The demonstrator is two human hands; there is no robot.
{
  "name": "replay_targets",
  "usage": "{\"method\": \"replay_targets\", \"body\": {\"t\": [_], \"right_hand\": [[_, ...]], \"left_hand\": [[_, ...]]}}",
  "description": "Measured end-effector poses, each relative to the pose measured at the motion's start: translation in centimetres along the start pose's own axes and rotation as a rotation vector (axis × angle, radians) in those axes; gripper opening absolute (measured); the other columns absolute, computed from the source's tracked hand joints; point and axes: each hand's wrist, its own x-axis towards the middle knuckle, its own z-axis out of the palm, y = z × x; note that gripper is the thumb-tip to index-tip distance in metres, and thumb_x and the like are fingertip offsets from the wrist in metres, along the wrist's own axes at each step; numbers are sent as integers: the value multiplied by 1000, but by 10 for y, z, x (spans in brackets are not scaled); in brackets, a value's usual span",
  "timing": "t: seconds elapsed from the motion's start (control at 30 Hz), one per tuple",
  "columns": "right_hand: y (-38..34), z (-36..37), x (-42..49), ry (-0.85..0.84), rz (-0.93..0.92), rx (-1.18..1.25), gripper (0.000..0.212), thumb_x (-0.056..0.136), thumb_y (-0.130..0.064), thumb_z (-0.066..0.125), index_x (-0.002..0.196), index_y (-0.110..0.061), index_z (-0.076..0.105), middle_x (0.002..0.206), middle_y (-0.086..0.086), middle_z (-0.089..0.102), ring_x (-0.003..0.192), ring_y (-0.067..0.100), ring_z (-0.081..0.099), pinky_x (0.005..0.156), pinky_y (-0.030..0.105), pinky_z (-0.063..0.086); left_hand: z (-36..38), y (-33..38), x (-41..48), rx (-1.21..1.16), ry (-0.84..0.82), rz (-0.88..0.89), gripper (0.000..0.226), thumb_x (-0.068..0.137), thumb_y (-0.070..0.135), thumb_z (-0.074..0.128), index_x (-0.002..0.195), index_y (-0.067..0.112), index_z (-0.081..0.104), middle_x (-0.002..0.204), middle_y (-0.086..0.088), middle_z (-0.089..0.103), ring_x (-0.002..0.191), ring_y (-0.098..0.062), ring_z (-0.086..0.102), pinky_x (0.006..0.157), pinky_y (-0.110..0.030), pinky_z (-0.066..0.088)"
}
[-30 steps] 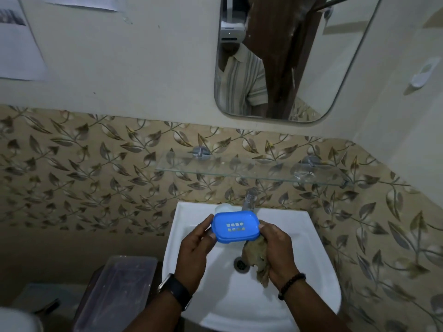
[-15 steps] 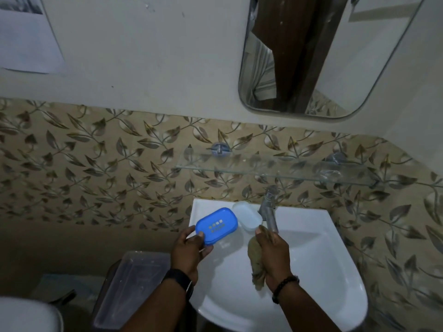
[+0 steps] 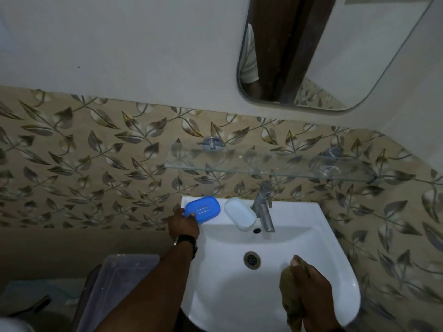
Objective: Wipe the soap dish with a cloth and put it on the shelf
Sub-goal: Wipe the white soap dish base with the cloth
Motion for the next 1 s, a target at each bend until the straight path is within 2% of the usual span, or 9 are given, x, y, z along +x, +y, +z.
{"method": "replay_targets", "body": {"t": [0.13, 0.33, 0.47, 0.63, 0.7, 0.77, 0.83, 0.9, 1.0], "right_hand": [[-8, -7, -6, 7, 23, 49, 33, 85, -39, 77, 92, -7, 74, 76, 20, 74, 72, 40, 71, 75, 61, 59], [-16, -4, -12, -45, -13, 96, 32, 92, -25, 70, 89, 7, 67, 66, 24, 65, 58, 34, 61, 57, 38, 53], [-24, -9, -12, -48, -56, 86, 20, 93, -20, 68, 85, -1, 70, 68, 12, 70, 61, 26, 65, 53, 30, 54], [-18, -23, 9, -55, -12, 53, 26, 90, -28, 73, 100, -4, 73, 81, 11, 76, 85, 33, 71, 83, 51, 59], [-23, -27, 18, -61, 8, 88, 28, 91, -31, 72, 94, -3, 74, 77, 17, 76, 76, 35, 72, 78, 51, 60], [-28, -33, 30, -74, 20, 128, 30, 91, -30, 72, 89, 1, 73, 80, 26, 74, 68, 35, 69, 68, 45, 58], [-33, -37, 45, -90, 18, 193, 21, 95, -15, 65, 93, 5, 71, 91, 32, 72, 73, 36, 69, 68, 43, 57], [-39, -42, 60, -127, 10, 251, 17, 95, -3, 57, 97, 6, 70, 97, 30, 72, 80, 37, 70, 71, 41, 56], [-52, -49, 82, -178, -20, 261, 18, 95, -1, 55, 98, 2, 72, 92, 21, 76, 82, 34, 71, 75, 43, 57]], "left_hand": [[4, 6, -11, 194, 1, 41, 44, 98, 31, 57, 133, 5, 53, 131, -23, 51, 114, -40, 58, 94, -45, 48], [15, -7, -21, 283, 64, 198, 52, 91, 43, 62, 129, 9, 55, 131, -19, 44, 115, -44, 52, 96, -53, 50], [23, -9, -36, 313, 83, 375, 50, 90, 44, 62, 127, 11, 58, 127, -16, 48, 110, -41, 52, 90, -49, 51], [37, -8, -51, 408, 41, 485, 45, 92, 43, 62, 125, 13, 65, 128, -13, 56, 117, -36, 51, 95, -48, 49], [44, -7, -64, 305, 6, 566, 36, 92, 39, 64, 117, 14, 68, 123, -11, 60, 115, -33, 55, 94, -43, 49], [52, -1, -92, 117, -137, 633, 18, 91, 38, 65, 97, 21, 69, 102, 0, 64, 96, -20, 60, 79, -28, 49], [65, 6, -127, -67, -421, 568, 22, 88, 49, 66, 85, 27, 67, 87, 10, 65, 79, -7, 61, 69, -17, 47], [83, 20, -160, -277, -734, 315, 35, 82, 59, 68, 96, 27, 72, 90, 6, 72, 82, -11, 67, 75, -24, 54], [108, 42, -178, -473, -935, 84, 19, 94, 27, 67, 101, 10, 72, 92, -6, 76, 82, -19, 70, 75, -31, 56]]}}
